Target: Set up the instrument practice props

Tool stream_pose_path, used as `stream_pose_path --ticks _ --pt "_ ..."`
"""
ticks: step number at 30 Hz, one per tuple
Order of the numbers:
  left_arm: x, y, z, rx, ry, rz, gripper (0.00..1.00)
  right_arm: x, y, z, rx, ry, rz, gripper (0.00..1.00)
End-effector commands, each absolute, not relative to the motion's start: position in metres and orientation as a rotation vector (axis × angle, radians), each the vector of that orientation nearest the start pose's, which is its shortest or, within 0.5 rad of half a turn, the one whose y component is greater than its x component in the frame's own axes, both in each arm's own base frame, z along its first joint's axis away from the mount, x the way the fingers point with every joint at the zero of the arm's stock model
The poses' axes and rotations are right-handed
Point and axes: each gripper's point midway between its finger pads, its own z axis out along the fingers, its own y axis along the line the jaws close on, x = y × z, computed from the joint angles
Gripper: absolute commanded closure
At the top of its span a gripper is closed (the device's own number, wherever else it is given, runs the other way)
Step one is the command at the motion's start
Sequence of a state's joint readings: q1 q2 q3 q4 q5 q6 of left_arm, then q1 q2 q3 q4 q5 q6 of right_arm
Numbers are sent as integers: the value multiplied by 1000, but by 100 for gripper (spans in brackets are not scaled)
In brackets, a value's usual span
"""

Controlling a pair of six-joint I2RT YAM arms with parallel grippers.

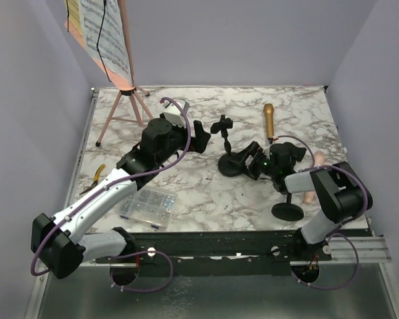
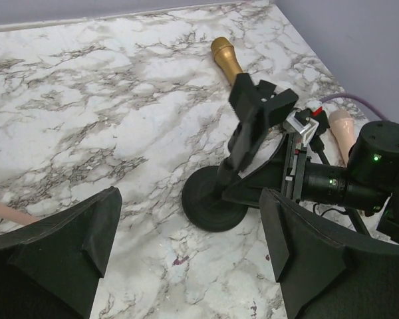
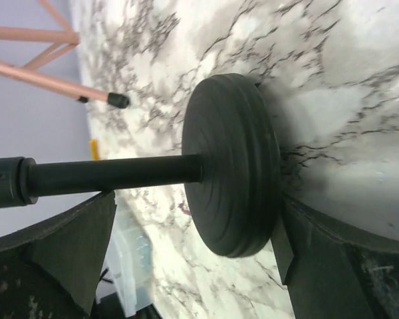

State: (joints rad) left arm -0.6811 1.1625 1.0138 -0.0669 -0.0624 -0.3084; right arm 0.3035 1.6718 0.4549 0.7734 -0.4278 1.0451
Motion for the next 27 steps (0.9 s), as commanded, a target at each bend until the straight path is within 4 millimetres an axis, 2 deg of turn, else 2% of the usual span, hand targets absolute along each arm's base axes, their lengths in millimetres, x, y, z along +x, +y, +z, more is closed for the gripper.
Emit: stream_pose_path --ticks 1,8,10,13,17,22,27 --pt "310 -245 301 263 1750 -634 8 303 171 16 523 2427 840 0" --pt "309 -233 312 220 1707 -613 8 301 138 71 323 2422 565 0" --pt "311 -230 311 203 1705 -606 8 303 138 95 232 2379 566 0" --pt "312 -228 308 186 1714 -598 8 299 152 118 65 2333 661 0" --pt "323 -224 293 120 1741 -568 3 290 159 115 42 2353 723 0" --pt "340 -220 252 21 1838 -484 1 278 161 113 44 2321 768 0" --pt "350 -217 228 2 1898 -408 1 276 144 121 103 2291 671 0"
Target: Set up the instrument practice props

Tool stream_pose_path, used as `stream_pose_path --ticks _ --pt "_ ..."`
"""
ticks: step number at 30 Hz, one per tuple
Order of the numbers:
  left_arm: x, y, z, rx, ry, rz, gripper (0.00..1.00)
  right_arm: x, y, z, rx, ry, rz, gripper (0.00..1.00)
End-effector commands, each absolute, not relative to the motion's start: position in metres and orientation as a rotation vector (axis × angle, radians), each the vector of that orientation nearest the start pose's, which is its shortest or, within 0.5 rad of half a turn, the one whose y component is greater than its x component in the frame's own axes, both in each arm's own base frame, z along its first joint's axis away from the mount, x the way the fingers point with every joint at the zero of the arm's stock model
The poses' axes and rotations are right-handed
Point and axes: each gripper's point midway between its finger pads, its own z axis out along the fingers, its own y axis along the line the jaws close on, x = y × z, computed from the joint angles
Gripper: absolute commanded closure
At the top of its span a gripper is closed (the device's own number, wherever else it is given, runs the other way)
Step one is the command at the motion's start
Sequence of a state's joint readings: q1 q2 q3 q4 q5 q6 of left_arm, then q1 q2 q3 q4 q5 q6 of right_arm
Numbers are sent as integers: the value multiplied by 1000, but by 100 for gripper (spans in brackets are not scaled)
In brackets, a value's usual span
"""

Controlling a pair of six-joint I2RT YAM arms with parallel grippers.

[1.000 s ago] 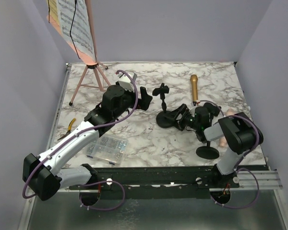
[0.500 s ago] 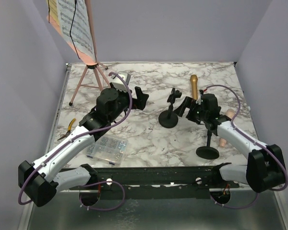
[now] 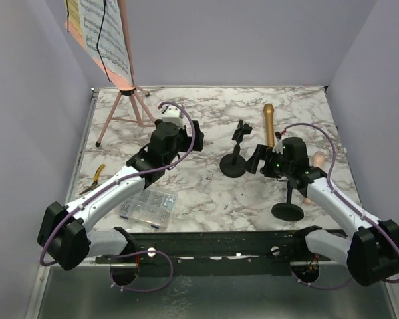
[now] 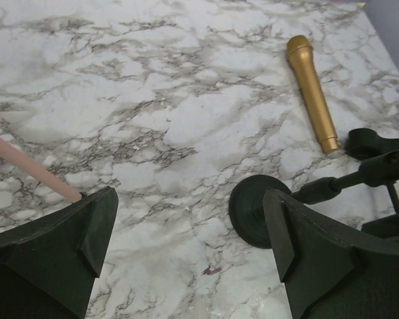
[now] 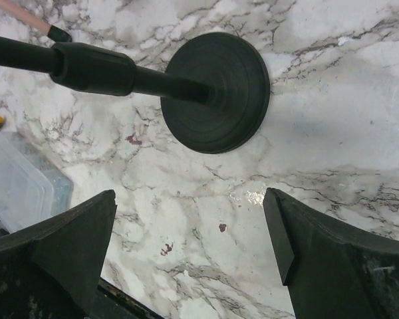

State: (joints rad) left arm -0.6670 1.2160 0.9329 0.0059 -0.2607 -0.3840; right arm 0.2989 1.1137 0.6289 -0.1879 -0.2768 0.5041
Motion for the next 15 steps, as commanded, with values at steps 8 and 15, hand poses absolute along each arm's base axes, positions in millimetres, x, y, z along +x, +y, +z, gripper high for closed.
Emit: stream_pose_path --ticks 8,15 --pt "352 -236 209 -135 2036 -639 1 294 82 135 287 2219 261 0" --pt "381 -219 240 -182 1986 -690 1 322 44 145 443 2169 -9 0"
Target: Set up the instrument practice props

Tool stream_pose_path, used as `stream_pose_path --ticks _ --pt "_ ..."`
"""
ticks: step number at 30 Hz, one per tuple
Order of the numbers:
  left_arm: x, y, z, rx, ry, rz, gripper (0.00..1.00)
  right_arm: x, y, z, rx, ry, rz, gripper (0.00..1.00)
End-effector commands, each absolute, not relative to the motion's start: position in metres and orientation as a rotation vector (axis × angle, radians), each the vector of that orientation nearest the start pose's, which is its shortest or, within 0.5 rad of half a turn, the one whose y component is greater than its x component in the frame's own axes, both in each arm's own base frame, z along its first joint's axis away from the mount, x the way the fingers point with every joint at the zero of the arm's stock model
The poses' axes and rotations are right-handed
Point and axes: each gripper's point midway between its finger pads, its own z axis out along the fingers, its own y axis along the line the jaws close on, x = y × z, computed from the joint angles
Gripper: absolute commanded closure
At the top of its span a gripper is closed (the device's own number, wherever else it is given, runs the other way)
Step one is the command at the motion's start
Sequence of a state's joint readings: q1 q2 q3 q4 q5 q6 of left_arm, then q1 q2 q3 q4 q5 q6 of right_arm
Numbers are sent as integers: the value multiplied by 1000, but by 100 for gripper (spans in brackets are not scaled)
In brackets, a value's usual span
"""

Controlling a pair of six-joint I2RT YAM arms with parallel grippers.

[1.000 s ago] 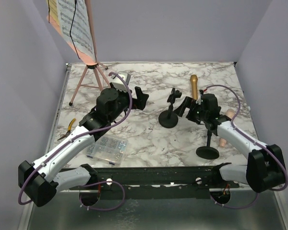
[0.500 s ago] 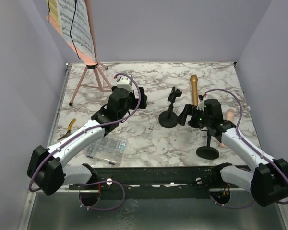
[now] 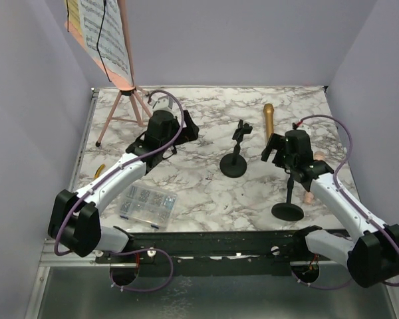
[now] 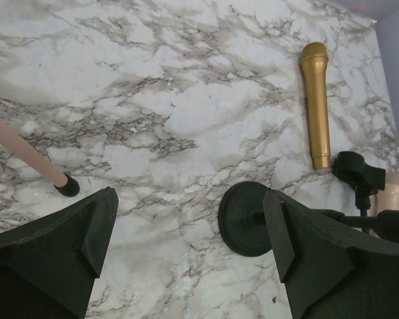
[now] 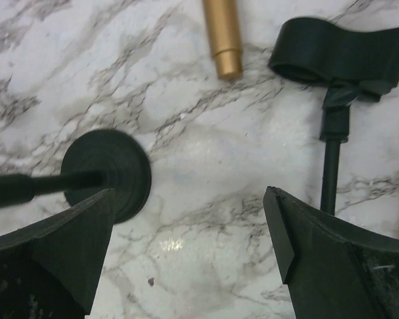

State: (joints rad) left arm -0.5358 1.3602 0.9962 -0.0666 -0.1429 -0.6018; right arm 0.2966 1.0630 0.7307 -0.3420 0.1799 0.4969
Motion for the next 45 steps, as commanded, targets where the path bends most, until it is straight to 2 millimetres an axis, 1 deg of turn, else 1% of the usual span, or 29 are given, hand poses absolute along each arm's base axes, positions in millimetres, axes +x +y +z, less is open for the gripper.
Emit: stream_pose_path --ticks 1,3,5,7,8,9,10,11,12,13,14,15,16,17,18,19,20,23,27,30,31,33,39,43,45 --pt "384 -216 244 -178 1977 -692 1 329 42 147 456 2164 -19 1" --pt "386 -210 244 -162 1971 -672 1 345 42 147 473 2167 -7 1" --pt "383 -206 236 -125 1974 -649 1 364 42 146 478 2178 27 1" --pt "378 -206 231 -138 1992 -700 1 385 40 136 482 2209 62 1" --pt "374 -210 232 -114 1996 -731 2 397 44 134 463 2220 109 1" --pt "370 -216 231 -91 1998 -760 3 408 45 123 439 2257 147 1" --pt "365 -224 230 -66 2004 -805 5 420 47 120 404 2297 173 1" --pt "363 -230 227 -49 2013 -839 7 430 43 108 418 2355 136 2" --pt "361 -234 226 -33 2024 -864 8 440 39 100 410 2404 94 2" --pt "362 -238 226 -21 2029 -880 9 453 40 98 379 2419 85 2" --pt "362 -241 226 -8 2033 -898 10 462 40 88 350 2448 80 2" --pt "361 -244 226 6 2038 -916 10 471 41 84 329 2469 80 2" --pt "361 -246 227 15 2041 -929 11 476 42 73 313 2501 74 3" --pt "360 -247 227 21 2042 -939 12 483 43 68 302 2520 72 4" --pt "359 -248 227 23 2043 -944 12 486 45 58 281 2552 77 5" --pt "359 -248 227 22 2045 -947 12 490 46 54 260 2562 79 8" --pt "358 -248 227 24 2045 -950 12 491 44 47 260 2572 64 10" --pt "358 -250 228 26 2045 -960 12 495 42 36 244 2569 45 16" --pt "356 -251 229 29 2047 -974 12 497 48 22 200 2577 87 26" --pt "357 -252 228 30 2050 -975 13 493 51 12 191 2609 102 37" --pt "357 -251 227 28 2052 -973 13 490 56 8 185 2620 137 40" --pt "357 -251 225 28 2055 -970 12 485 60 3 189 2622 173 44" --pt "358 -252 218 26 2073 -968 12 469 70 3 181 2608 258 54" --pt "357 -253 216 25 2082 -975 13 459 80 5 161 2613 340 71" --pt "357 -254 215 24 2085 -978 12 454 82 11 159 2605 358 80"
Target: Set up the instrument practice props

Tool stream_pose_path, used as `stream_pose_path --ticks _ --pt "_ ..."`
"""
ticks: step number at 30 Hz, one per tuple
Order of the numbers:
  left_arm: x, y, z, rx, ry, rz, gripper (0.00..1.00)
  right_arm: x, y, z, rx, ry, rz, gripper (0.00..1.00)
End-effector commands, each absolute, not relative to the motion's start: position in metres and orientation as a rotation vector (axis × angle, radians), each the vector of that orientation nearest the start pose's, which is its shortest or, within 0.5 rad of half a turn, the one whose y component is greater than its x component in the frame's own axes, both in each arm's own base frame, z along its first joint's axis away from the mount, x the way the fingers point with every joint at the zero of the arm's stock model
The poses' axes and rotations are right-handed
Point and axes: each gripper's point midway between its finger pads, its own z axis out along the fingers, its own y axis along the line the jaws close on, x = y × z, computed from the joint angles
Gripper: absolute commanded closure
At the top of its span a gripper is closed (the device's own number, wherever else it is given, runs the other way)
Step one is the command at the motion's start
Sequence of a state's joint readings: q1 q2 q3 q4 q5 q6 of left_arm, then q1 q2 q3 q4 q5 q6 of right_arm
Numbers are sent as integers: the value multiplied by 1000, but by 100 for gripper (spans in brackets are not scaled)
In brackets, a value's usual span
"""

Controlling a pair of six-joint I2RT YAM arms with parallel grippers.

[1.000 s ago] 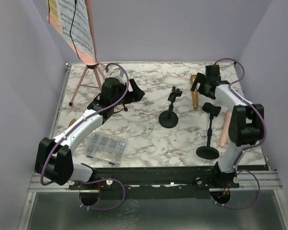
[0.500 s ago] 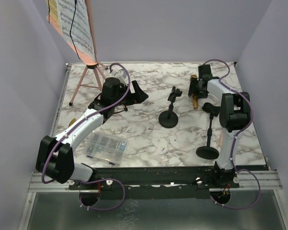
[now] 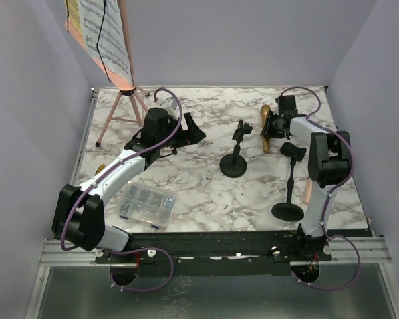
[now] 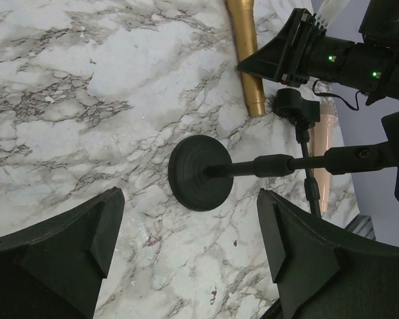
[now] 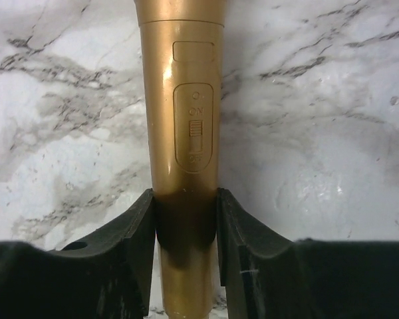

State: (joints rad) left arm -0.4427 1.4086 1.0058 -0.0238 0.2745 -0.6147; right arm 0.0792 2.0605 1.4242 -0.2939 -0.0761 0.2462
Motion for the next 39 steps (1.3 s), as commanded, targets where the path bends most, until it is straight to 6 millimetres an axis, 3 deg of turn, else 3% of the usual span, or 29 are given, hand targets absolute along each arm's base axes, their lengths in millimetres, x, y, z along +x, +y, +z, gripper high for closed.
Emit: stream_pose_path --ticks 1,6,10,14,18,19,24,30,34,39 --pt "356 -254 215 26 2086 -979 13 452 82 16 159 2594 366 82" --pt "352 -257 221 32 2078 -1008 13 447 89 63 169 2492 432 95" --pt "343 -261 226 40 2076 -1050 12 438 107 129 141 2310 596 100" --pt "335 -267 228 66 2073 -1062 13 414 126 184 89 2126 761 100" --pt "333 -270 228 88 2068 -1051 13 388 124 236 57 1950 777 100" --pt "333 -269 229 91 2063 -1046 13 381 124 258 32 1865 778 100" --pt "335 -265 231 104 2041 -1006 12 328 135 321 -117 1585 865 100" --pt "329 -265 237 113 2029 -1029 10 268 167 353 -375 1475 1085 100" --pt "314 -269 262 39 1963 -1189 6 225 185 359 -558 1420 1277 99" --pt "269 -271 310 26 1826 -1461 3 198 192 357 -649 1377 1400 99"
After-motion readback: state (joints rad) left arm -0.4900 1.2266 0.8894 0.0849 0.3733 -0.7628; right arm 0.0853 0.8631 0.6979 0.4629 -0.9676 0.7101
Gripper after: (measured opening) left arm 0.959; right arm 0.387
